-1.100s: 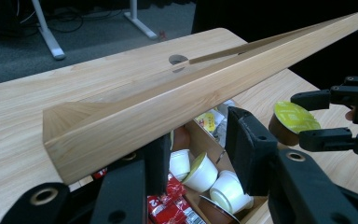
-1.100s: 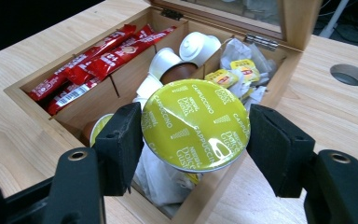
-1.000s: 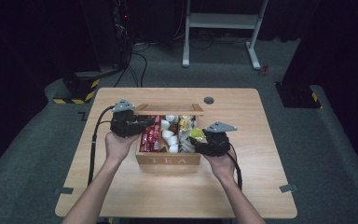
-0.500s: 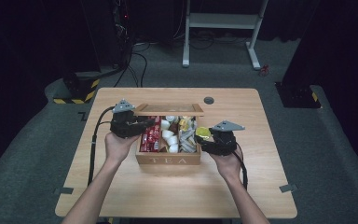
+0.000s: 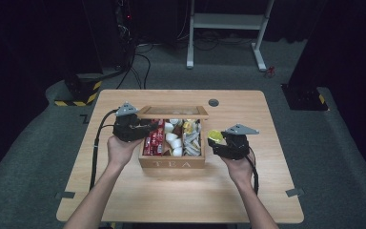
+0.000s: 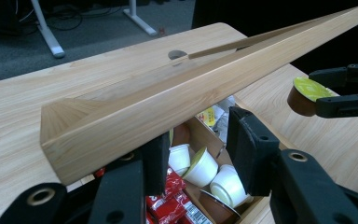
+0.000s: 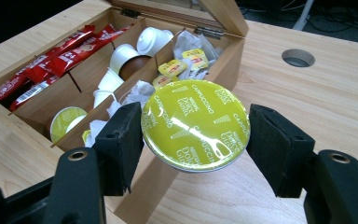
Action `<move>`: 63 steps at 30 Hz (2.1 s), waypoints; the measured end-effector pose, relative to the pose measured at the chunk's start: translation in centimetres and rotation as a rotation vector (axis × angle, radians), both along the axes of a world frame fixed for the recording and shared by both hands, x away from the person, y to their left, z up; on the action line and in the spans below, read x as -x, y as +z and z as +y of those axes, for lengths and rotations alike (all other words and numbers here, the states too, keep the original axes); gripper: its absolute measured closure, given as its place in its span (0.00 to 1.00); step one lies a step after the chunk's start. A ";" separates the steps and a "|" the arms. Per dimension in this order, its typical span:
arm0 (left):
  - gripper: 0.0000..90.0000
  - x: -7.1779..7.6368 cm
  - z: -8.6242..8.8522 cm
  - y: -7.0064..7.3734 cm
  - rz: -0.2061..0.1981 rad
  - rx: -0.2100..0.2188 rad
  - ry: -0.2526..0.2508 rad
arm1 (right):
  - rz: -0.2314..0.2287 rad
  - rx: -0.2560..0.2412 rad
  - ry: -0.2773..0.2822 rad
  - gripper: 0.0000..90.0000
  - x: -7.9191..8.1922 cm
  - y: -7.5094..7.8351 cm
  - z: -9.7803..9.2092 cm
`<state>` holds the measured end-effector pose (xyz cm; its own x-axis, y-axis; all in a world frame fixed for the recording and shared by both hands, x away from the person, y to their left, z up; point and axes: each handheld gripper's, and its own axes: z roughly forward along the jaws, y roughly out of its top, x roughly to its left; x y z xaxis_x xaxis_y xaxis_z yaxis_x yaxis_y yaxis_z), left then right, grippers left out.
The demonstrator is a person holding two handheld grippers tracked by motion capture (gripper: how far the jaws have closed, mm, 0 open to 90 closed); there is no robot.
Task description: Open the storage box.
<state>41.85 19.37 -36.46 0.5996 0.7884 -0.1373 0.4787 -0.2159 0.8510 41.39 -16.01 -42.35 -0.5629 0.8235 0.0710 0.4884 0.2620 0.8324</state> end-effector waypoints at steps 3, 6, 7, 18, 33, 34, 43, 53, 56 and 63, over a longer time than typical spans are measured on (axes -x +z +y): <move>0.66 0.0 0.0 0.0 -0.001 -0.003 0.000 | 0.002 -0.001 -0.010 0.41 0.0 0.0 -0.3; 0.66 0.1 0.0 -0.1 0.001 0.002 -0.001 | -0.001 -0.001 -0.019 0.41 -0.1 -0.1 -0.7; 0.66 0.1 0.0 -0.1 0.001 0.005 0.000 | -0.001 -0.001 -0.023 0.41 -0.1 -0.1 -0.8; 0.66 0.2 0.0 -0.2 0.001 -0.002 -0.003 | 0.007 -0.011 -0.062 0.41 0.1 -0.4 -2.3; 0.66 0.3 0.0 -0.4 0.005 0.002 -0.001 | 0.027 -0.017 -0.131 0.41 0.1 -1.6 -4.6; 0.66 0.3 0.0 -0.4 0.005 0.001 -0.002 | 0.027 -0.015 -0.136 0.41 0.1 -1.8 -4.8; 0.66 0.4 0.0 -0.4 0.003 -0.006 -0.005 | 0.057 0.009 -0.168 0.41 0.2 -3.2 -5.5; 0.66 0.4 0.0 -0.4 0.004 -0.007 -0.005 | 0.084 0.033 -0.194 0.41 0.0 -5.0 -6.0; 0.66 0.4 0.0 -0.4 0.003 -0.007 -0.004 | 0.089 0.035 -0.203 0.41 -0.1 -5.4 -6.1; 0.66 0.4 0.0 -0.4 0.004 -0.009 -0.006 | 0.114 0.050 -0.223 0.41 -0.2 -6.6 -6.2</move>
